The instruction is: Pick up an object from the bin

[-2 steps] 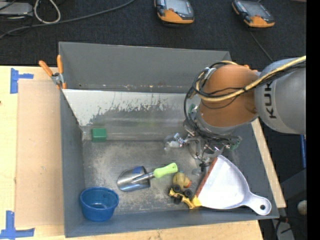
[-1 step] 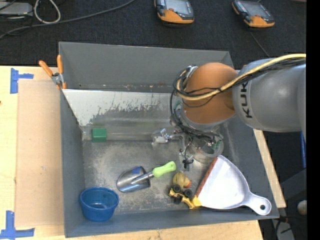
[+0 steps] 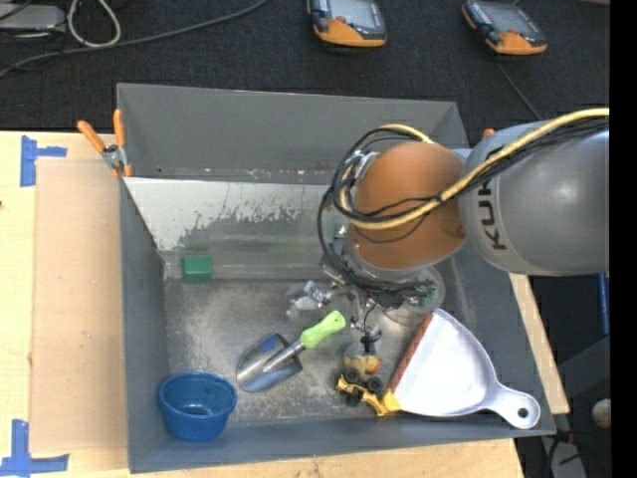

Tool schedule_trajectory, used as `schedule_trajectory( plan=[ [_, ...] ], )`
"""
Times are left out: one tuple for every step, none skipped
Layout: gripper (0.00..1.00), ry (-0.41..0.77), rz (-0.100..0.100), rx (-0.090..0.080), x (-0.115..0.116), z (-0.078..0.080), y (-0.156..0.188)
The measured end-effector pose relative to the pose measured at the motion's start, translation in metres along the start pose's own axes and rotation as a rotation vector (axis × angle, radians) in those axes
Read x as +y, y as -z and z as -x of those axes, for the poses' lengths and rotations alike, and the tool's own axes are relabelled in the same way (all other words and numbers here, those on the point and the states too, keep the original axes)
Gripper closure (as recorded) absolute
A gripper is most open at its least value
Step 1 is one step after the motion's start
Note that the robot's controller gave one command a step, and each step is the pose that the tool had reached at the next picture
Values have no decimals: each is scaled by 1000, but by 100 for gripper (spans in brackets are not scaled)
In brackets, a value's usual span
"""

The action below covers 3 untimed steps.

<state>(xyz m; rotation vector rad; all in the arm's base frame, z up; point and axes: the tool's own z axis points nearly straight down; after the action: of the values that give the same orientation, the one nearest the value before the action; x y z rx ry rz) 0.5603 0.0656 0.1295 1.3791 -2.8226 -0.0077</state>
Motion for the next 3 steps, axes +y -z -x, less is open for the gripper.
schedule_trajectory(
  plan=[
    [100,154,9,2,17,38,-57],
    [100,152,9,2,17,38,-57],
    [100,153,13,5,19,37,11]
  ],
)
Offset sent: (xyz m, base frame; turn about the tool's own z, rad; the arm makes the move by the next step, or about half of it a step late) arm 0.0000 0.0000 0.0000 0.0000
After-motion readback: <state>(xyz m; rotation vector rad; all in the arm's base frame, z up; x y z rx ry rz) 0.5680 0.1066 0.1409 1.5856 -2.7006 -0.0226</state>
